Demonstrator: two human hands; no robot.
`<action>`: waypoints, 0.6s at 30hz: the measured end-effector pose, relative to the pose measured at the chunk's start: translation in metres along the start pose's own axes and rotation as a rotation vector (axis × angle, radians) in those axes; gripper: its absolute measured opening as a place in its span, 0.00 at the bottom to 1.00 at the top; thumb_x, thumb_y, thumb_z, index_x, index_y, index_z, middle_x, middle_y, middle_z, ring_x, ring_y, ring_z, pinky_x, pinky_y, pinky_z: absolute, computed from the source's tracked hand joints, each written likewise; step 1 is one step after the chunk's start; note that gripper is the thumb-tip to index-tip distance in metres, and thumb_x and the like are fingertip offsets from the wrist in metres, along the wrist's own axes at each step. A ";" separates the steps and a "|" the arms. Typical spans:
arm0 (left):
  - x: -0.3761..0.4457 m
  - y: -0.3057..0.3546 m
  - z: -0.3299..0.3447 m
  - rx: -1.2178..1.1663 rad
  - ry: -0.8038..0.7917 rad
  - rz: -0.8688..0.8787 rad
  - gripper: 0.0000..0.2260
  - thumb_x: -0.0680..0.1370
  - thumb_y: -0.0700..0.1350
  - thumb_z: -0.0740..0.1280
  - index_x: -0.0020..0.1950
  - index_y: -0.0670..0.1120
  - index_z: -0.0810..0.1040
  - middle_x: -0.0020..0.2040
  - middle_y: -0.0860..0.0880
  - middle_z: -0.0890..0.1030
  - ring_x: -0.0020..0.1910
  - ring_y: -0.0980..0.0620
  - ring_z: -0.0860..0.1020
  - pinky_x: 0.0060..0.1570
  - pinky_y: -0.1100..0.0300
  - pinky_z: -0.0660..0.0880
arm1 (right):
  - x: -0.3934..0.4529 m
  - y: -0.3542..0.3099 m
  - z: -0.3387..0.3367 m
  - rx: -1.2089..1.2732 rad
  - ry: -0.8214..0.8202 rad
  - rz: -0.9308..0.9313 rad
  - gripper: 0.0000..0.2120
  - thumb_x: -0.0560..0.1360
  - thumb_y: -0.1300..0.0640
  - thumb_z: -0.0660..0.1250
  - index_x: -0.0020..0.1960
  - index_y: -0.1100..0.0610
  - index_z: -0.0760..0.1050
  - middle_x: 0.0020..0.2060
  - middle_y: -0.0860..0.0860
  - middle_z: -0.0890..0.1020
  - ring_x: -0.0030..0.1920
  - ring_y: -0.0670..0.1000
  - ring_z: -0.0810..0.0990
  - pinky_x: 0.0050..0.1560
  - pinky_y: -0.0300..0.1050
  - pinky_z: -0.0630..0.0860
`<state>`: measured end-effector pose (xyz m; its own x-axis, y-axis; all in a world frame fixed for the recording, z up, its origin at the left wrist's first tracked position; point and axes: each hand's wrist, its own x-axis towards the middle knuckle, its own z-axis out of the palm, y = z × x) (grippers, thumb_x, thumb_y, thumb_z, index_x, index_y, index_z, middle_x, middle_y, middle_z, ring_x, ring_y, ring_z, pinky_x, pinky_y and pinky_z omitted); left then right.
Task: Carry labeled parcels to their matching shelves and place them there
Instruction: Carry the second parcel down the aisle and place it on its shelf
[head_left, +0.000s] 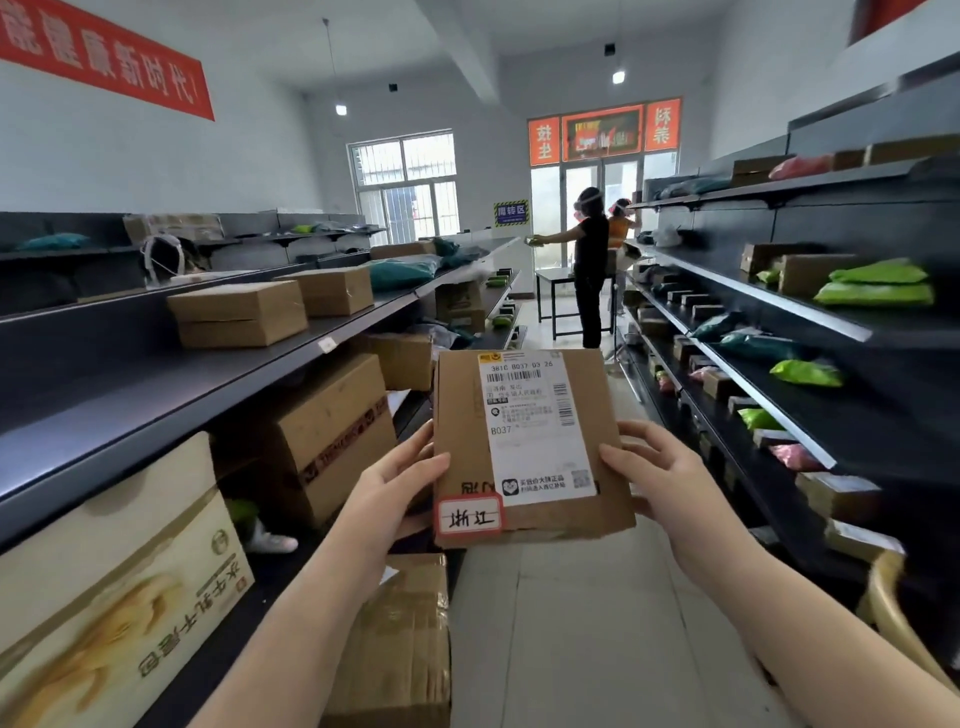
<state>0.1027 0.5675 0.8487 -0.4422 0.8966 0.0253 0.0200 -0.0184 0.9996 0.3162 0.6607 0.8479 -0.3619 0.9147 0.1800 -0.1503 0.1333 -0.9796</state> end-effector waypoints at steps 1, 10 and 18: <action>0.007 0.000 0.004 -0.003 -0.016 -0.004 0.19 0.76 0.46 0.64 0.64 0.63 0.67 0.56 0.48 0.81 0.47 0.48 0.82 0.49 0.47 0.78 | 0.006 0.001 -0.003 -0.004 0.013 0.001 0.09 0.75 0.60 0.64 0.54 0.52 0.73 0.45 0.47 0.82 0.44 0.47 0.80 0.39 0.41 0.75; 0.091 -0.014 0.022 -0.050 -0.155 -0.051 0.22 0.74 0.45 0.66 0.67 0.57 0.70 0.57 0.47 0.82 0.52 0.48 0.81 0.47 0.53 0.78 | 0.062 0.020 -0.020 -0.035 0.123 0.031 0.08 0.75 0.59 0.65 0.51 0.48 0.74 0.45 0.47 0.82 0.46 0.49 0.81 0.42 0.44 0.78; 0.187 -0.016 0.034 -0.001 -0.295 -0.055 0.23 0.74 0.50 0.66 0.69 0.56 0.68 0.55 0.48 0.82 0.53 0.47 0.81 0.50 0.52 0.78 | 0.124 0.036 -0.024 -0.080 0.256 0.071 0.11 0.75 0.55 0.64 0.57 0.51 0.75 0.50 0.52 0.83 0.47 0.51 0.81 0.41 0.45 0.75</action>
<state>0.0502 0.7500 0.8370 -0.1625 0.9862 -0.0327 0.0023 0.0335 0.9994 0.2882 0.7876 0.8329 -0.1228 0.9881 0.0922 -0.0560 0.0858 -0.9947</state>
